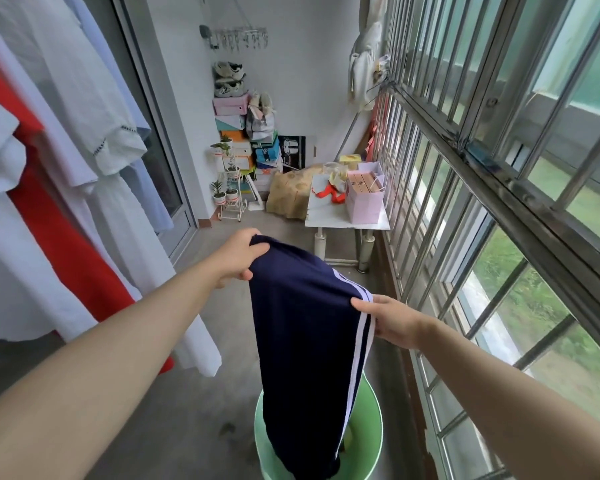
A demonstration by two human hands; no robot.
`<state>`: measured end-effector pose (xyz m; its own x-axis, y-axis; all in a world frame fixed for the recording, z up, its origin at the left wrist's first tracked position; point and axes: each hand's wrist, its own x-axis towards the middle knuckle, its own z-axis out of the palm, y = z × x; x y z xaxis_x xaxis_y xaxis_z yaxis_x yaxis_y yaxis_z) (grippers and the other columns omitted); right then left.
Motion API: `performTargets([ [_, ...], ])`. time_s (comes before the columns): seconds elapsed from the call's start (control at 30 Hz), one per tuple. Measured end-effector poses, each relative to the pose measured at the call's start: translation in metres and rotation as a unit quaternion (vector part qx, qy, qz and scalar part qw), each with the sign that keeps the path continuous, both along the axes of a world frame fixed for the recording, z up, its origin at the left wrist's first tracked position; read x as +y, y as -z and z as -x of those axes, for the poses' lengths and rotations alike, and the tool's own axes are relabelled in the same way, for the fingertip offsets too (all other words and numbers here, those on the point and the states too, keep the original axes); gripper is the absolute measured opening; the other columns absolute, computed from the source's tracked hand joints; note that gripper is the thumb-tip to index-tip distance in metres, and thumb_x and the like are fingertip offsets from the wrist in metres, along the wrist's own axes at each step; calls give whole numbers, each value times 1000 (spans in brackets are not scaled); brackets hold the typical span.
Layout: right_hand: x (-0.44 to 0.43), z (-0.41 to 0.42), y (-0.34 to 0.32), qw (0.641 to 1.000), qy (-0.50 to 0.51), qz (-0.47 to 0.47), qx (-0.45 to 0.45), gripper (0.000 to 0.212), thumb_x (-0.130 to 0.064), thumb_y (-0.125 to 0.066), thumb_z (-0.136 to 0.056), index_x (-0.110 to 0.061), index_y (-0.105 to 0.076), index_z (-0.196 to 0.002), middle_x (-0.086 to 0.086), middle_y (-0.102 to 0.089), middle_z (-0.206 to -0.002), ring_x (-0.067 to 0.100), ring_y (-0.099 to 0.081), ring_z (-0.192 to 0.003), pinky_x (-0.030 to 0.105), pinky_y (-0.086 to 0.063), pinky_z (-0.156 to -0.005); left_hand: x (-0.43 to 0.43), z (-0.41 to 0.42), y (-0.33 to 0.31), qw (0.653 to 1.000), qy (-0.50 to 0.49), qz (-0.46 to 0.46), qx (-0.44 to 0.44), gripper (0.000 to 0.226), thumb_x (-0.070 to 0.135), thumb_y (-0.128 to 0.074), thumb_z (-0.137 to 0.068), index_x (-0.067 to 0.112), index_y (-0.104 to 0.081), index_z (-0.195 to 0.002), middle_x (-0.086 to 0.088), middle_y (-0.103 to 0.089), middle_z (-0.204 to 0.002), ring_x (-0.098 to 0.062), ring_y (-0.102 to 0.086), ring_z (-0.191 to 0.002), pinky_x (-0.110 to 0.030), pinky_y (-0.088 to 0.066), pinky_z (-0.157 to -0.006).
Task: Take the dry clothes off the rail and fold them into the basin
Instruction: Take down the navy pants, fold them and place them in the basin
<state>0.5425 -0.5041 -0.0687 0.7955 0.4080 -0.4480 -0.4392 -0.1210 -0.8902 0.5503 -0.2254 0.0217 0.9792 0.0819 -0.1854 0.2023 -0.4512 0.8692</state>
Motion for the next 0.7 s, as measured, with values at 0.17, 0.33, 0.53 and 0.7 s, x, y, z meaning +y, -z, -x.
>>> performTargets([
  [0.17,22,-3,-18,996,38,-78,31,37,-23,-41,-100,0,-55,-125,15,-65,-119,30,-60,-112,42,-42,-104,20,7,24,935,-80,336,77,8,19,-66,-85,15,-59,-86,0,-58,-73,-6,-52,-50,-15,-33,-40],
  [0.33,37,-8,-30,988,72,-116,76,42,-29,-43,-99,-1,-55,-128,15,-62,-125,28,-60,-114,36,-47,-95,20,23,71,913,-29,383,141,34,29,-65,-81,13,-65,-110,-6,-69,-109,-21,-64,-100,-32,-49,-88],
  [0.53,43,-12,-39,987,83,-127,50,35,-30,-41,-100,-6,-61,-115,10,-69,-106,22,-67,-94,34,-51,-83,12,39,114,873,75,435,209,79,32,-93,-44,10,-65,-115,-10,-66,-118,-21,-67,-97,-31,-56,-77],
  [0.7,25,-13,-24,996,51,47,-54,30,-36,-41,-100,-16,-59,-113,6,-68,-108,22,-64,-99,38,-49,-90,13,40,124,900,87,350,245,63,5,-71,-69,1,-52,-129,-12,-64,-120,-23,-65,-96,-31,-55,-75],
])
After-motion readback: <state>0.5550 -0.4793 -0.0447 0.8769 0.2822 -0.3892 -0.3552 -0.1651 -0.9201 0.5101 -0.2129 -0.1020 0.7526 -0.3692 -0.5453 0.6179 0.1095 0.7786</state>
